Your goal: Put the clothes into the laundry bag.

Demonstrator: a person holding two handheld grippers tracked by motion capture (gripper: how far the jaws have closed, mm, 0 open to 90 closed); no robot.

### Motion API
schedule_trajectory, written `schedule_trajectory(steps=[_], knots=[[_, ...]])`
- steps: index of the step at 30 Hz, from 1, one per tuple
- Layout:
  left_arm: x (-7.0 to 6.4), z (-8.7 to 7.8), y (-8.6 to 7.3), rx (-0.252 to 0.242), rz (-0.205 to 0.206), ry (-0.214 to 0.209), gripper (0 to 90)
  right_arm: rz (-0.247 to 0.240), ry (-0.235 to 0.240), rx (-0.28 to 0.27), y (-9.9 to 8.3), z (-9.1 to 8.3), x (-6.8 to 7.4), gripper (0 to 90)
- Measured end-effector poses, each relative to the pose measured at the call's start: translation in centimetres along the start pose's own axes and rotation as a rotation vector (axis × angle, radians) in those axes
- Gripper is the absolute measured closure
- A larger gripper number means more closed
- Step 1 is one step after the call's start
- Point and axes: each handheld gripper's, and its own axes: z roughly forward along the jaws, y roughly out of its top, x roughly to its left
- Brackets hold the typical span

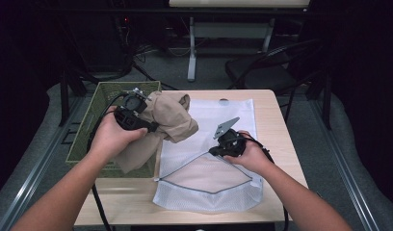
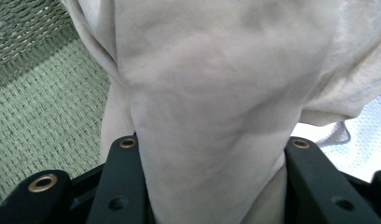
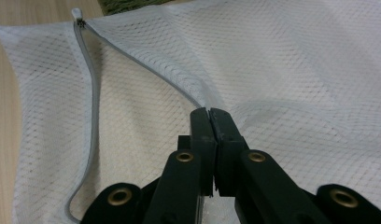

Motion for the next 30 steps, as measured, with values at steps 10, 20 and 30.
schedule_trajectory(steps=[10,20,30], knots=[[0.0,-0.1,-0.6,0.001,0.001,-0.009,60.0,0.023,-0.008,-0.024,0.6,-0.4,-0.8,89.3],[-0.2,-0.4,-1.3,-0.007,0.003,-0.015,60.0,0.048,-0.005,-0.017,1.2,-0.3,-2.0,89.3],[-0.2,-0.2,-1.8,-0.006,0.003,-0.026,60.0,0.081,-0.016,-0.015,1.7,-0.1,-3.6,89.3]])
